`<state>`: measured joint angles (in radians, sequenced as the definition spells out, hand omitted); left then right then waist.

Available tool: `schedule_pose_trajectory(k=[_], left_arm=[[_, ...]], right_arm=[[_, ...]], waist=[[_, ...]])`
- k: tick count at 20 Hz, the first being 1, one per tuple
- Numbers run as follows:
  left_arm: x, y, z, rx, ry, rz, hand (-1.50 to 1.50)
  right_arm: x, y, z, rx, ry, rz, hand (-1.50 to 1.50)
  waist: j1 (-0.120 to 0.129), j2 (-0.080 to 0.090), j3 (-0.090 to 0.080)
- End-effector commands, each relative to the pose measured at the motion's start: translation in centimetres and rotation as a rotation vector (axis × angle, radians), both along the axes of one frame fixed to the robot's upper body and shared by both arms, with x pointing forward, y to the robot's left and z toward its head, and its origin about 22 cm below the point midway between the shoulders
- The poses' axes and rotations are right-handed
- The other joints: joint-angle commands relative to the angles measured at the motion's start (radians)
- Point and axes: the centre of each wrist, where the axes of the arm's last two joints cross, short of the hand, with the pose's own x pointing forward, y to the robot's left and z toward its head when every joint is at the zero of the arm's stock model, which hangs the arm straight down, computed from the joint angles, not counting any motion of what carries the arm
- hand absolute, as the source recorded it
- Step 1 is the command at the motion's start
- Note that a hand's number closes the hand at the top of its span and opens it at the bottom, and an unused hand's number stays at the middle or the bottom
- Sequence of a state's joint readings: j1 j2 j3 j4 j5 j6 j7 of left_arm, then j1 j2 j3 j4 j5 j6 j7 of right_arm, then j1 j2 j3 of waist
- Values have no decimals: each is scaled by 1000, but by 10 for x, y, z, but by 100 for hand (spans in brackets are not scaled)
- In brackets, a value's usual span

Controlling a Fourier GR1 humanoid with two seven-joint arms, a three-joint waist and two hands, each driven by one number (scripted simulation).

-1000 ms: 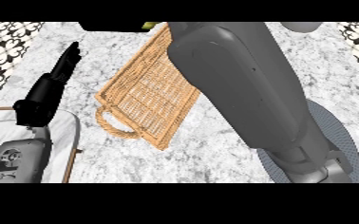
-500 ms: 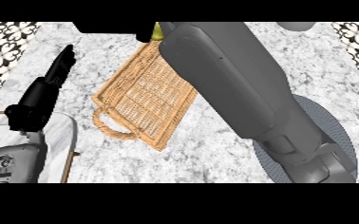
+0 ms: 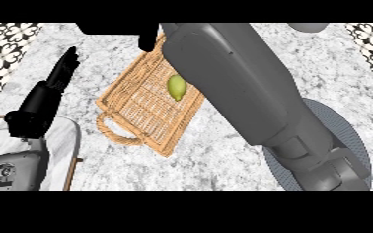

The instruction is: Pick the lemon from the placemat and place it in the basket

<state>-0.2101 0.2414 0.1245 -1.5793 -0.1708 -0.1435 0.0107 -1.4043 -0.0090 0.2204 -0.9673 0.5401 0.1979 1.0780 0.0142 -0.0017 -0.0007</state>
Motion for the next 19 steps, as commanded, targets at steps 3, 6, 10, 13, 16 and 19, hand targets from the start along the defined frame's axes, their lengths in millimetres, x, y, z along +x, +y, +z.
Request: schedule_pose_trajectory(k=[3, 6, 10, 13, 16, 19], left_arm=[[-4, 4, -14, 9, -1, 4, 0], [-4, 7, -5, -9, 18, -1, 0], [4, 11, 2, 21, -9, 37, 0], [8, 6, 1, 5, 4, 51, 0], [-13, 6, -13, -3, 24, 43, 0], [-13, 8, -11, 3, 12, 44, 0]], right_arm=[[1, -6, 19, 195, -80, -100, -150], [-4, -13, 15, 387, -178, -186, -150], [7, -41, 31, 508, -325, -346, -150], [8, -73, 38, 575, -377, -415, -150], [7, -106, 19, 607, -445, -518, -150], [-7, -140, 22, 639, -490, -567, -150]], waist=[[-6, 2, 0], [-5, -2, 1], [-22, 0, 0], [-40, -4, 1], [-42, -12, 2], [-50, -14, 2]])
